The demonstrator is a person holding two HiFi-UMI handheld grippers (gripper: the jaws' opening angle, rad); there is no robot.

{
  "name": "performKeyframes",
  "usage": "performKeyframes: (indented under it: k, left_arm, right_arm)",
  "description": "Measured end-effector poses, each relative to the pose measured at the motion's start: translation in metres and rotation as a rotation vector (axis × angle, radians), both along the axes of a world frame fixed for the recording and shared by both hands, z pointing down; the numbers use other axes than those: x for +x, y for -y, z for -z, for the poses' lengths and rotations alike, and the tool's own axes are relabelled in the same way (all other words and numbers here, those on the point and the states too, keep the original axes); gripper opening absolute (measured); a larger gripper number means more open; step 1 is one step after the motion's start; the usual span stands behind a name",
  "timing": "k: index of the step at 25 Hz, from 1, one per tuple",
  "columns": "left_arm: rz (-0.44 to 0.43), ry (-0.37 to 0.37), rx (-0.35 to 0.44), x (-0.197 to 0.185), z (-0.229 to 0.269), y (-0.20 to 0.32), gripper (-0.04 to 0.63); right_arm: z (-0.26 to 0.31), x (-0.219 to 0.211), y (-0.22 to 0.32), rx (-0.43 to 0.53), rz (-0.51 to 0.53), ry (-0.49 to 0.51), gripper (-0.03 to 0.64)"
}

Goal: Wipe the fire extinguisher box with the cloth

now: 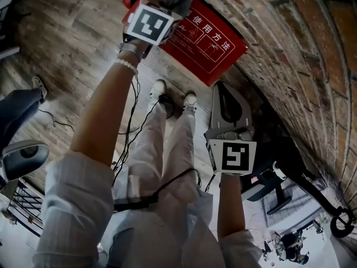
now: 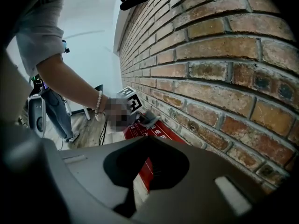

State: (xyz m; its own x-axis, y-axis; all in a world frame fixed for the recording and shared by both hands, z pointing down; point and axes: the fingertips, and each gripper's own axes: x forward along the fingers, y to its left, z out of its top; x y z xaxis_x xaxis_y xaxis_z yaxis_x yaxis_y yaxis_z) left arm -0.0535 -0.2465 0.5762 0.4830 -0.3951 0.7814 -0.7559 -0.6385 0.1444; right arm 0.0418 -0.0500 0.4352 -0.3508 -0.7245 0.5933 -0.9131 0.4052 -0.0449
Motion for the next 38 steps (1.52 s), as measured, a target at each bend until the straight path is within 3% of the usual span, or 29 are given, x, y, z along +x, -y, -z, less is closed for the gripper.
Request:
performKeyframes:
  k: [16, 23, 27, 34, 38]
  left_arm:
    - [-0.01, 0.087, 0.057, -0.061, 0.0, 0.045, 0.015]
    - [0.027, 0.094, 0.068, -0.081, 0.002, 0.056, 0.015]
    - [0.053, 0.079, 0.067, -0.085, 0.003, 0.058, 0.015]
    - [0.042, 0.125, 0.074, -0.084, 0.004, 0.055, 0.014]
    - [0.068, 0.089, 0.084, -0.08, 0.018, 0.04, 0.012]
  right_arm:
    - [-0.006, -0.019, 0.015, -0.005, 0.011, -0.007, 0.008]
    - [-0.009, -0.027, 0.015, -0.023, 0.021, -0.003, 0.008]
    - [-0.009, -0.028, 0.016, -0.018, 0.025, 0.003, 0.008]
    - [-0.007, -0.025, 0.014, -0.011, 0.028, 0.002, 0.008]
    - [0.003, -0.017, 0.012, 0.006, 0.022, -0.001, 0.008]
